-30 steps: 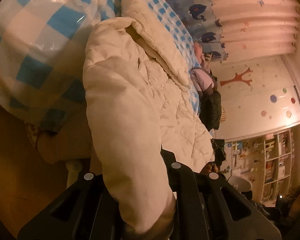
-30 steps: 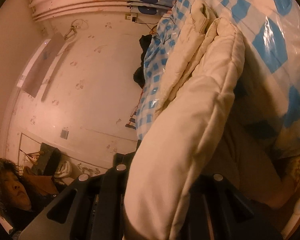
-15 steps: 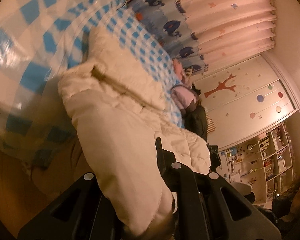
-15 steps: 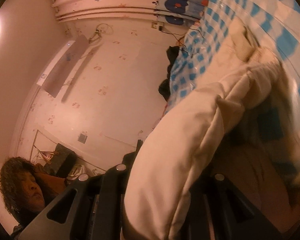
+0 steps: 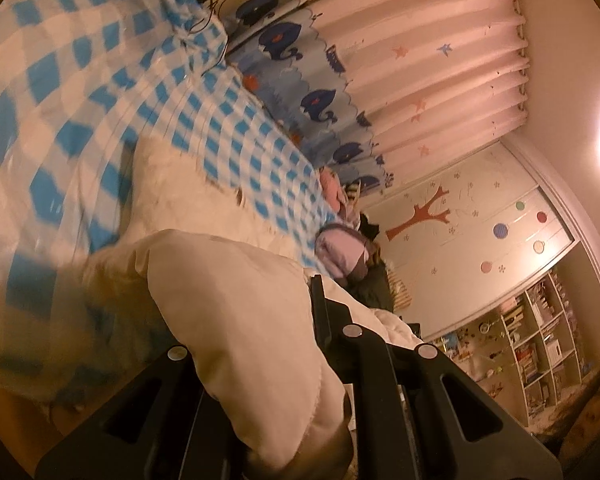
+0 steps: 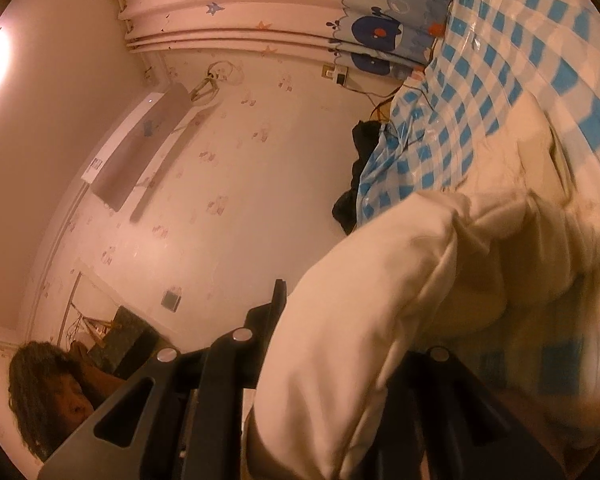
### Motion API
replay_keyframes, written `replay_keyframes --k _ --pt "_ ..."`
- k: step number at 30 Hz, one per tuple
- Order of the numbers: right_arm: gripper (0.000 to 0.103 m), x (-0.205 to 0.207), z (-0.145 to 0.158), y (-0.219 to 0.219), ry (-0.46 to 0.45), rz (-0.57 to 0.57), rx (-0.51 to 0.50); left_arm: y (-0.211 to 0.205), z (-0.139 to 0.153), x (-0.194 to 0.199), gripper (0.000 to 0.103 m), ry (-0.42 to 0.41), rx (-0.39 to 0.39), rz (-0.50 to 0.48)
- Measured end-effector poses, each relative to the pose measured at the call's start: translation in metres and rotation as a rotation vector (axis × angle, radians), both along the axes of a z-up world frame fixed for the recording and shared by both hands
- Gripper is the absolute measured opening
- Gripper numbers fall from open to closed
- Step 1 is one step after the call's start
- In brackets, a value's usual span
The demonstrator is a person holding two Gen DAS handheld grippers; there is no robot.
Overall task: Fold large clothes
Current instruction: 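Lift the held jacket edge with both grippers and fold it over the body, then lower the folded half onto the jacket and open both grippers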
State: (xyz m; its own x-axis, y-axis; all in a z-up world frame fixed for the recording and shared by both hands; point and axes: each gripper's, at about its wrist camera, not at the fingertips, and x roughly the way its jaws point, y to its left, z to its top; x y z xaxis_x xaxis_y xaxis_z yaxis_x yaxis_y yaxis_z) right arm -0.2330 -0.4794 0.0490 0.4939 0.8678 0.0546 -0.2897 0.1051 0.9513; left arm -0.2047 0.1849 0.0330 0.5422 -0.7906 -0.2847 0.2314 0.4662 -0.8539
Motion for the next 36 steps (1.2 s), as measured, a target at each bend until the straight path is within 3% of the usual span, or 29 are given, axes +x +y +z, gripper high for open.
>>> replay_keyframes --k 8,19,25,33,36 --pt "0.019 0.088 -0.001 -0.002 0.077 -0.056 -0.023 -0.004 0.002 0.093 0.007 0.024 -0.032 0.068" --pt "0.019 0.201 -0.081 -0.002 0.283 -0.137 -0.062 -0.015 -0.06 0.213 0.007 0.162 -0.019 0.175" --pt "0.019 0.22 -0.106 -0.001 0.344 -0.142 -0.078 -0.011 -0.097 0.237 0.007 0.24 -0.027 0.208" --pt "0.024 0.224 -0.067 0.003 0.224 -0.109 -0.027 -0.004 -0.074 0.241 0.007 0.172 -0.089 0.2" --pt "0.025 0.24 -0.079 0.002 0.252 -0.117 -0.04 -0.007 -0.079 0.256 0.007 0.191 -0.069 0.216"
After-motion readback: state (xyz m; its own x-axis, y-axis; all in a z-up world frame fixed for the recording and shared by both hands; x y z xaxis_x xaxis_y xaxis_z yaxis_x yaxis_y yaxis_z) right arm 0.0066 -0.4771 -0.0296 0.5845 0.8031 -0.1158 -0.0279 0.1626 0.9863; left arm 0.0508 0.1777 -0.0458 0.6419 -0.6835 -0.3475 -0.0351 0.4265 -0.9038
